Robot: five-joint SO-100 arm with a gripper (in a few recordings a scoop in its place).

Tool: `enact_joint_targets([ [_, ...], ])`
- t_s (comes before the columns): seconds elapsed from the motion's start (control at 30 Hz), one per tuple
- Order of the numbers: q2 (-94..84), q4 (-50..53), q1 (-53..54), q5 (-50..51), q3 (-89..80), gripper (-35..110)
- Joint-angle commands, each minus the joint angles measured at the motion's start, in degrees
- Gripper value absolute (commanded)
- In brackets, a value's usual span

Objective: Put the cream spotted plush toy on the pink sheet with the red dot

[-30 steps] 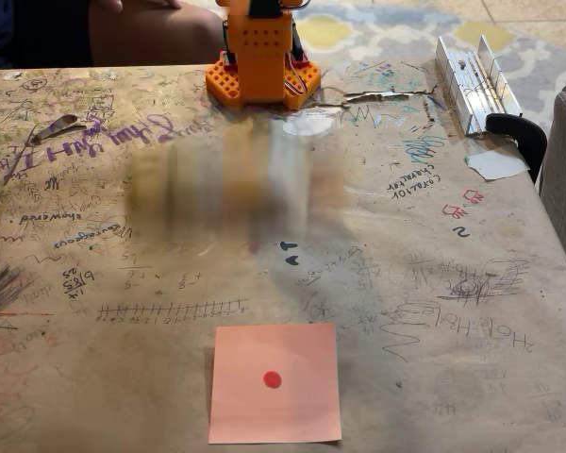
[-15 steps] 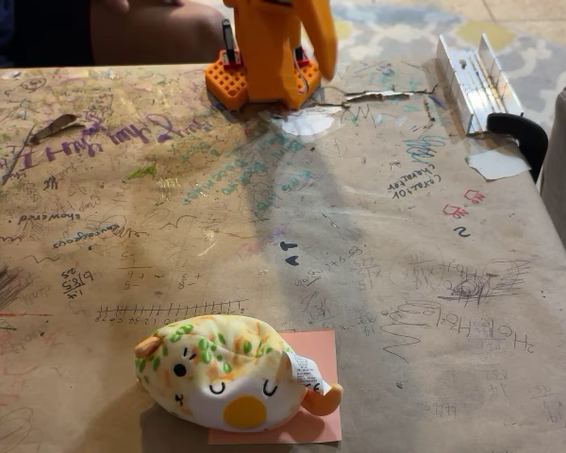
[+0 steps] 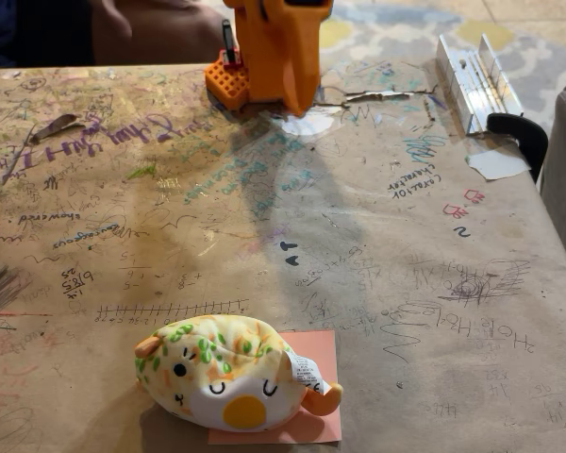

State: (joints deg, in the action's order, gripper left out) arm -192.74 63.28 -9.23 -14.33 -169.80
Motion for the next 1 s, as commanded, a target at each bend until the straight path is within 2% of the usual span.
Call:
enact_joint_targets([
  [0.0,-0.5,-3.9,1.7,-0.1,-2.1,0],
  [0.33,-0.5,-3.7,1.6,2.8,-6.2,0],
  [0.97,-0.5,-4.2,1.0,2.3,-7.3,0],
])
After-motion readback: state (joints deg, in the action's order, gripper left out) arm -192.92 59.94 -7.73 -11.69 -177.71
